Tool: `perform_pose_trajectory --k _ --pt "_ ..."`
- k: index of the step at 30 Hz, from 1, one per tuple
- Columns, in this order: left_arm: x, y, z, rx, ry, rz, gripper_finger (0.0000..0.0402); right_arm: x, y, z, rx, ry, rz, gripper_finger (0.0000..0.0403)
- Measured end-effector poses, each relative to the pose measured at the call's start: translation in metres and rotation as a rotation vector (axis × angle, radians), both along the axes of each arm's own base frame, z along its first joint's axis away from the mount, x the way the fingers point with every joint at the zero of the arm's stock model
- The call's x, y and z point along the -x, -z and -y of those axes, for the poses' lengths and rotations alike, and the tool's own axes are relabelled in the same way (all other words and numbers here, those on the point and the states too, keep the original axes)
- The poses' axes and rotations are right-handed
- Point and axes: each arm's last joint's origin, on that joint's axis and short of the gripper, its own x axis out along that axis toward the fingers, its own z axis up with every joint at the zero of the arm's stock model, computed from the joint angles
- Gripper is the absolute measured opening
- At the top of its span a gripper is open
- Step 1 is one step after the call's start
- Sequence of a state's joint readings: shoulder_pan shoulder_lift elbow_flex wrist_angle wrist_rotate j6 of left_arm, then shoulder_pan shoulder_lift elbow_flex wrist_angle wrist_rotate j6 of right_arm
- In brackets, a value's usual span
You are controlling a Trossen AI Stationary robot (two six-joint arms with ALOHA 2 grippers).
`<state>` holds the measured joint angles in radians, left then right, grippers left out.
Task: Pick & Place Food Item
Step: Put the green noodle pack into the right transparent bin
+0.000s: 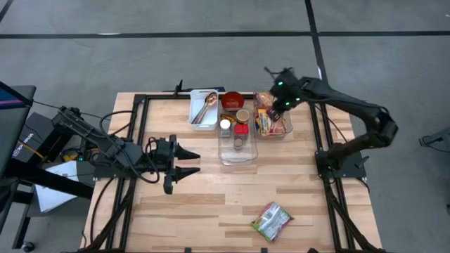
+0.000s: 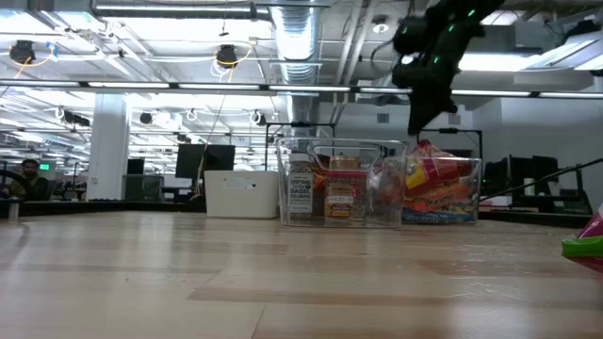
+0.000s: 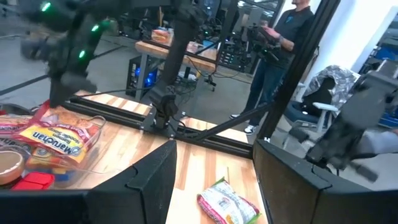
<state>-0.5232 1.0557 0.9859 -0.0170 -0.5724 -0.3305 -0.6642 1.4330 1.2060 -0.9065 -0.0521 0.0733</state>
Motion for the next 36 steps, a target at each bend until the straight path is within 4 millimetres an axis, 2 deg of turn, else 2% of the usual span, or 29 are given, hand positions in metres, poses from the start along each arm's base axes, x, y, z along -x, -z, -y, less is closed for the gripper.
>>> perform_pose_trajectory --k 4,8,14,18,21,24,32,36 --pt "0.000 0.000 0.000 -0.002 -0.008 0.000 0.0208 0.019 -0.025 -0.010 0.066 0.027 0.063 0.0000" --pt "0.000 0.000 0.000 -0.004 -0.008 0.000 0.0208 0.039 -0.049 -0.034 0.023 0.003 0.176 0.0000" --pt "0.000 0.000 0.000 -0.011 -0.007 -0.002 0.0208 0.061 -0.086 -0.100 -0.091 -0.186 0.427 0.0000" --pt "0.000 0.000 0.000 -0.037 -0.005 -0.004 0.0208 0.072 -0.098 -0.145 -0.180 -0.273 0.495 0.0000" --pt "0.000 0.000 0.000 -0.045 -0.005 -0.005 0.0208 0.077 -0.100 -0.171 -0.237 -0.278 0.488 0.0004" --pt "0.000 0.000 0.000 -0.046 -0.005 -0.005 0.0208 0.077 -0.096 -0.195 -0.311 -0.282 0.437 0.0030" --pt "0.000 0.000 0.000 -0.048 -0.004 -0.006 0.0208 0.065 -0.059 -0.257 -0.410 -0.219 0.032 0.0150" --pt "0.000 0.000 0.000 -0.048 0.005 -0.007 0.0208 0.057 -0.045 -0.286 -0.446 -0.192 -0.035 0.0173"
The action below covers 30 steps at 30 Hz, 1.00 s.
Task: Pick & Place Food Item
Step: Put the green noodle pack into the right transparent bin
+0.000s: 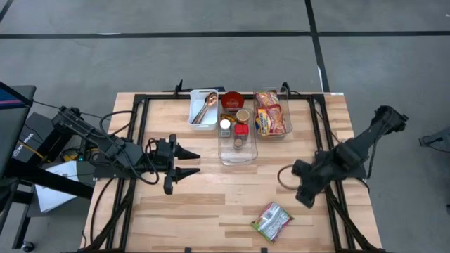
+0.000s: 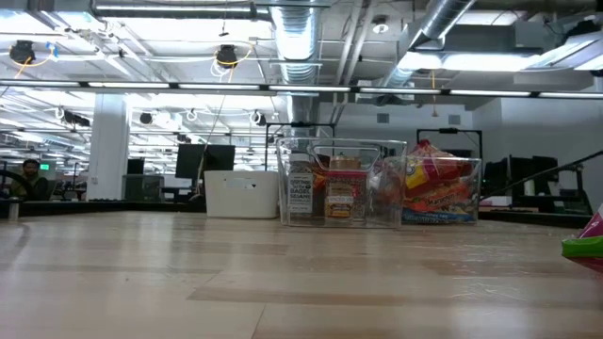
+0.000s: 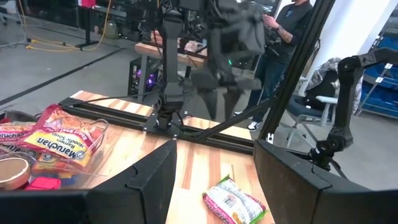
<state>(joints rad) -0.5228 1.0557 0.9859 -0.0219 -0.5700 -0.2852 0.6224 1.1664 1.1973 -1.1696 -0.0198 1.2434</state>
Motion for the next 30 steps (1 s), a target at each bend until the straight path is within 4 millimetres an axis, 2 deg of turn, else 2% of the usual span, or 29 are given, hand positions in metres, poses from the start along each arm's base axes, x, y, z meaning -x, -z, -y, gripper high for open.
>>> perform_pose_trajectory --k 6,9,14,22,30 --pt "0.000 0.000 0.000 0.000 0.010 -0.002 0.0208 -0.002 0.050 -0.028 -0.107 0.076 -0.026 0.0156" --pt "0.000 0.000 0.001 -0.018 0.049 -0.004 0.0208 0.001 0.077 -0.031 -0.145 0.116 -0.070 0.0144" --pt "0.000 0.000 0.003 -0.017 0.089 -0.005 0.0208 0.006 0.107 -0.034 -0.194 0.164 -0.089 0.0135" --pt "0.001 0.000 0.004 -0.011 0.104 -0.004 0.0208 0.018 0.149 -0.043 -0.286 0.169 -0.065 0.0135" --pt "0.001 0.000 0.005 -0.008 0.107 -0.003 0.0208 0.022 0.174 -0.047 -0.245 0.142 -0.085 0.0137"
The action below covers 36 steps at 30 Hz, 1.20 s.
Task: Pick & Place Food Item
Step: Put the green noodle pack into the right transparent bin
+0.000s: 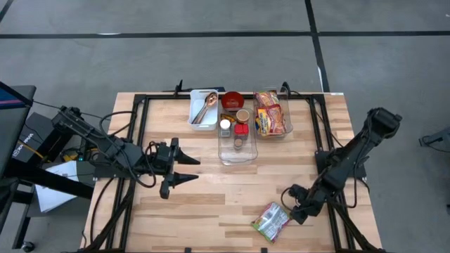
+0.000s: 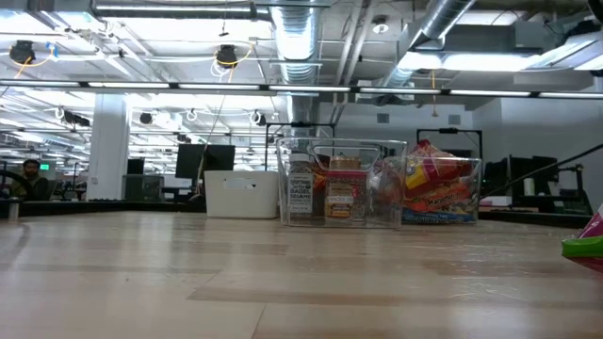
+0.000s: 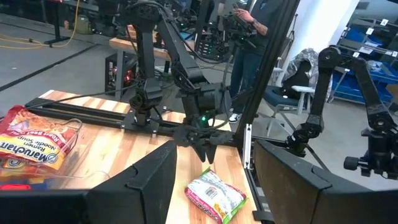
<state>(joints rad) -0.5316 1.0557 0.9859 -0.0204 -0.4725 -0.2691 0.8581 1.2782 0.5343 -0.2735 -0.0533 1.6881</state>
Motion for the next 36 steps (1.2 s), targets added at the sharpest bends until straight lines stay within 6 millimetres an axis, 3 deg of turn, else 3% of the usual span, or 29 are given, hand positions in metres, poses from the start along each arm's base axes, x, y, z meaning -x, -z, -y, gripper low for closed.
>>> perform_pose_trajectory --k 17,21,27,36 --pt "-0.001 -0.003 -0.001 0.016 -0.005 0.025 0.0208 -0.014 0.031 -0.015 0.078 -0.163 0.061 0.0156" --pt "-0.001 -0.003 -0.002 0.016 -0.010 0.026 0.0208 -0.015 0.034 -0.016 0.088 -0.194 0.079 0.0124" --pt "-0.001 -0.003 -0.002 0.016 -0.010 0.026 0.0208 -0.016 0.034 -0.015 0.123 -0.207 0.121 0.0015" --pt "-0.001 -0.003 -0.002 0.015 -0.011 0.025 0.0208 -0.026 0.024 -0.019 0.102 -0.175 0.180 0.0001"
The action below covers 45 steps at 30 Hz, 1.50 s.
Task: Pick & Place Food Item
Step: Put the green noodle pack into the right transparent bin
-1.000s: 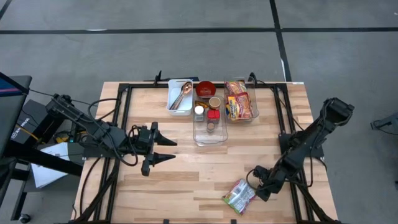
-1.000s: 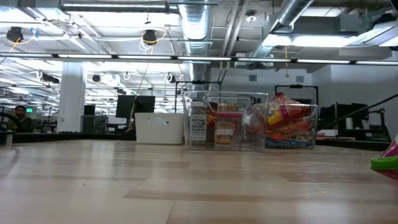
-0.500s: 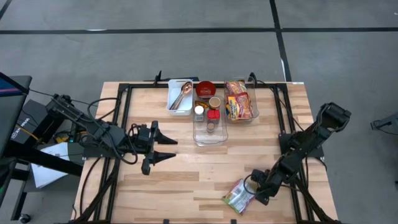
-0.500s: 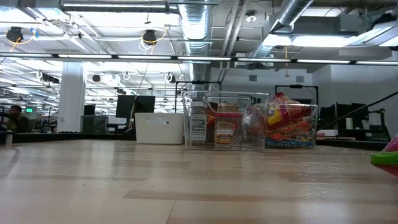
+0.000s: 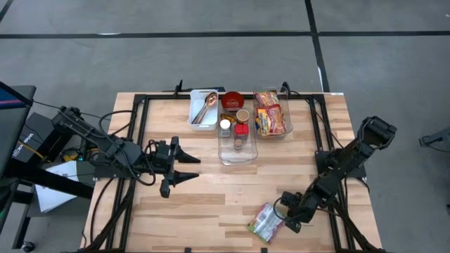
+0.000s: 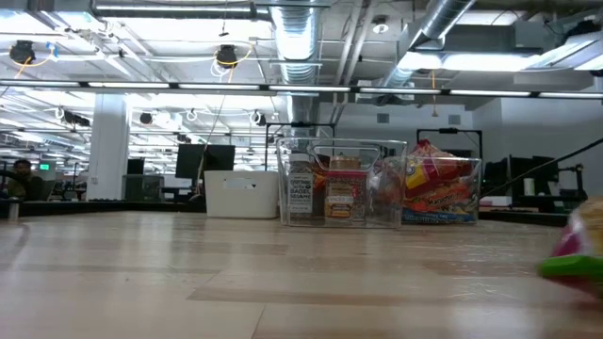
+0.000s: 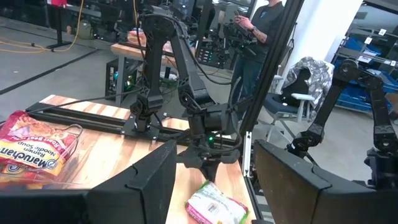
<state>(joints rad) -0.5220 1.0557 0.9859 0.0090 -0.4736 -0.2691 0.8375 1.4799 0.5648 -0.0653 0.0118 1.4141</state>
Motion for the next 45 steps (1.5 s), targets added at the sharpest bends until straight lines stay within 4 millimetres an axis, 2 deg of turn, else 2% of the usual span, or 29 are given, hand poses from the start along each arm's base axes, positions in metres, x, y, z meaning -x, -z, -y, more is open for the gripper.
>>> perform_pose_trajectory --k 10,17,27,31,37,45 --pt "0.000 0.000 0.000 -0.001 0.000 -0.001 0.0208 -0.012 -0.040 -0.031 -0.070 -0.064 0.107 0.0000" --pt "0.000 0.000 0.000 -0.002 0.000 -0.001 0.0208 -0.015 -0.055 -0.039 -0.061 -0.043 0.155 0.0000" --pt "0.000 0.000 0.000 -0.002 0.000 -0.001 0.0208 -0.029 -0.059 -0.032 -0.072 0.016 0.209 0.0000" --pt "0.000 0.000 0.000 -0.001 0.000 -0.001 0.0208 -0.033 -0.074 -0.028 -0.109 0.057 0.314 0.0000" --pt "0.000 0.000 0.000 -0.001 0.000 -0.001 0.0208 -0.035 -0.104 -0.009 -0.094 0.158 0.477 0.0000" --pt "0.000 0.000 0.000 -0.002 0.000 -0.001 0.0208 -0.042 -0.124 0.015 -0.052 0.250 0.586 0.0000"
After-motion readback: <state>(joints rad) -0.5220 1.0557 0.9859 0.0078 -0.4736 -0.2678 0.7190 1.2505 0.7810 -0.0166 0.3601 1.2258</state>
